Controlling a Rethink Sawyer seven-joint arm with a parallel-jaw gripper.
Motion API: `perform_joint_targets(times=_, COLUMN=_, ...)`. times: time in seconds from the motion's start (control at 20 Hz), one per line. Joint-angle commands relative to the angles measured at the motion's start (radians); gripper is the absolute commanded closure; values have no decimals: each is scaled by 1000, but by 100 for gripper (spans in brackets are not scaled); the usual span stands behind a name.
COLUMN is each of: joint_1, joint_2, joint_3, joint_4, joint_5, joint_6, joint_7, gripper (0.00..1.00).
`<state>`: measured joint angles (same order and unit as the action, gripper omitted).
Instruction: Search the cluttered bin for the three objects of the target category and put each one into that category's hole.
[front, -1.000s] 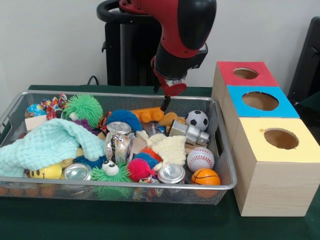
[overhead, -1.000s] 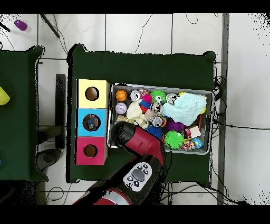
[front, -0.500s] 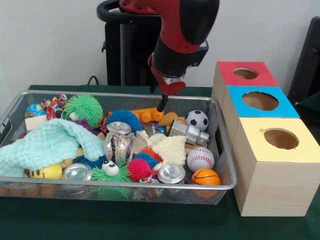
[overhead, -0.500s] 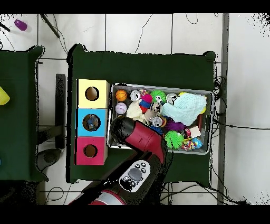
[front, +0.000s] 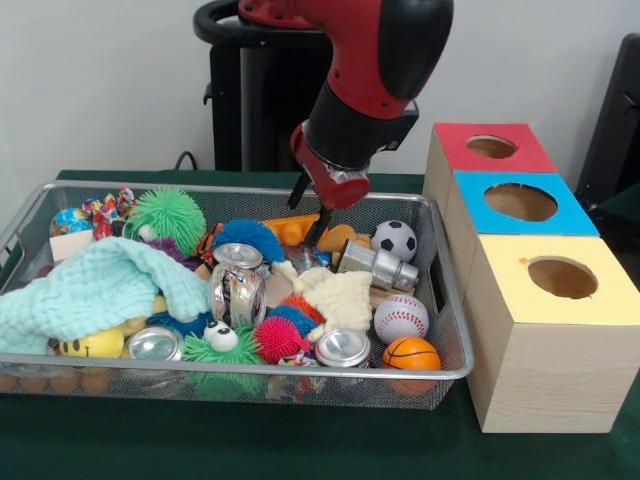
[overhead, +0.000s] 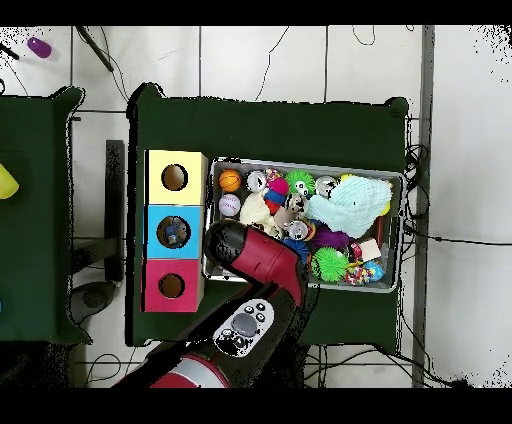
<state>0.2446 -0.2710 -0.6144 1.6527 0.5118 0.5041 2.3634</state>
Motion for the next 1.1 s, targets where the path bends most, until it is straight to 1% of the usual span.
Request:
perform_joint_targets(times=0.05, joint_1=17, joint_2=61, joint_3=75, joint_4=-13, joint_5=64, joint_6=-124, joint_7=280, gripper=0)
perform_joint_targets(times=0.25, joint_1=8, joint_2=63, joint_3=92, joint_4=6, joint_5=64, joint_6=-169, joint_7=255, gripper=0)
perform_joint_targets(times=0.4, joint_1=-7, joint_2=53, joint_3=120, joint_4=20, joint_5=68, joint_6=-164, joint_7=240, gripper=0)
perform_joint_targets(times=0.6, joint_1=-11, joint_2=58, joint_3=143, joint_4=33, joint_5=78, joint_6=-207, joint_7=244, gripper=0)
perform_joint_targets(times=0.7, joint_1=-22, joint_2=52, joint_3=173, joint_4=49, joint_5=88, joint_6=-222, joint_7=243, gripper=0)
perform_joint_targets(times=0.75, joint_1=-43, joint_2=40, joint_3=211, joint_4=67, joint_5=90, joint_6=-239, joint_7=227, gripper=0)
perform_joint_targets(times=0.85, joint_1=-65, joint_2=29, joint_3=249, joint_4=91, joint_5=90, joint_6=-260, joint_7=211, gripper=0)
perform_joint_targets(times=1.0, joint_1=-70, joint_2=33, joint_3=262, joint_4=104, joint_5=80, joint_6=-268, joint_7=202, gripper=0)
perform_joint_targets(times=1.1, joint_1=-87, joint_2=28, joint_3=286, joint_4=120, joint_5=75, joint_6=-284, joint_7=193, gripper=0)
